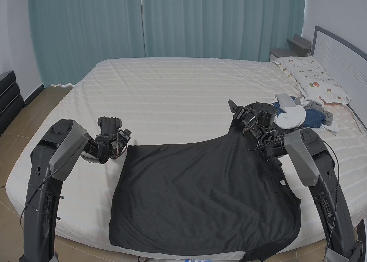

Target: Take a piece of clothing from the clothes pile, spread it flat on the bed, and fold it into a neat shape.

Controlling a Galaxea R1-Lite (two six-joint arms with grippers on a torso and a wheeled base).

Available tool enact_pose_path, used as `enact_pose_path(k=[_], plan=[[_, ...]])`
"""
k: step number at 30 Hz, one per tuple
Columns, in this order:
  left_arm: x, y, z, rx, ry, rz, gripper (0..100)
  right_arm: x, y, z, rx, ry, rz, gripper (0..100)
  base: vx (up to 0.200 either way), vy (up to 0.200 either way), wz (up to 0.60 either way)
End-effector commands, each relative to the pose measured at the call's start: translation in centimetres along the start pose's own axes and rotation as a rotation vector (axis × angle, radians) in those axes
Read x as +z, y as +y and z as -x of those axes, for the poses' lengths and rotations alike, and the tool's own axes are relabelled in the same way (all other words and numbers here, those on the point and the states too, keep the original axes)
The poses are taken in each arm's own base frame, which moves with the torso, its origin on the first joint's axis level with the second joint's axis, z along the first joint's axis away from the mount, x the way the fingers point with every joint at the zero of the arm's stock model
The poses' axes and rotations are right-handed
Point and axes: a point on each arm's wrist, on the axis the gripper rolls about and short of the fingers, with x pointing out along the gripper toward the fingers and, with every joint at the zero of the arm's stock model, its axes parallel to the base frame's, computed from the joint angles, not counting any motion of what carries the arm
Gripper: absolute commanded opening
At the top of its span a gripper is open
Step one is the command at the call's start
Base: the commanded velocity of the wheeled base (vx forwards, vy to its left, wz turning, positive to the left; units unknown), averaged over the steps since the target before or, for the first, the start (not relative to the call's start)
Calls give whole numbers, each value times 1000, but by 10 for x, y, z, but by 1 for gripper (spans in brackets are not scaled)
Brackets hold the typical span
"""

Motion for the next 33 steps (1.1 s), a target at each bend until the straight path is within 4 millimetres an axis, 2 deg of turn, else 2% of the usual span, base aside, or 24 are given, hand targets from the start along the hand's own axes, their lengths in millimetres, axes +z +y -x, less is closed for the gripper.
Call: enact_pose_path(k=[1, 2, 4, 8, 11, 16, 17, 18, 19, 28, 32, 33], plan=[[0, 0, 0, 0, -1, 0, 100, -18, -7, 1, -15, 75, 41, 100, 0, 0, 0], [0, 0, 0, 0, -1, 0, 100, -18, -7, 1, -15, 75, 41, 100, 0, 0, 0], [0, 0, 0, 2, -5, 0, 100, -35, -15, 4, -29, 114, 82, 100, 0, 0, 0], [0, 1, 0, 8, -10, 0, 100, -39, -19, 4, -41, 120, 85, 100, 0, 0, 0], [-1, 1, -1, 8, -8, -1, 100, -23, -27, 2, -61, 94, 84, 100, 0, 0, 0], [-1, 0, 0, 7, -9, -1, 100, 6, -24, -1, -62, 39, 54, 100, 0, 0, 0], [-1, 0, 0, 7, -9, -1, 100, 6, -24, -1, -62, 39, 54, 100, 0, 0, 0], [-1, 0, 0, 7, -9, -1, 100, 17, -29, -1, -77, 34, 50, 100, 0, 0, 0], [0, 1, 0, 8, -10, 0, 100, 20, -32, 1, -91, 51, 49, 100, 0, 0, 0], [-1, 0, 0, 7, -9, -1, 100, 25, -38, 25, -81, 200, -13, 100, 0, 0, 0], [-1, 0, 0, 7, -9, -1, 100, 20, -50, 27, -108, 229, -15, 100, 0, 0, 0], [-1, 0, 0, 8, -8, -1, 100, 17, -60, 28, -134, 259, -17, 100, 0, 0, 0]])
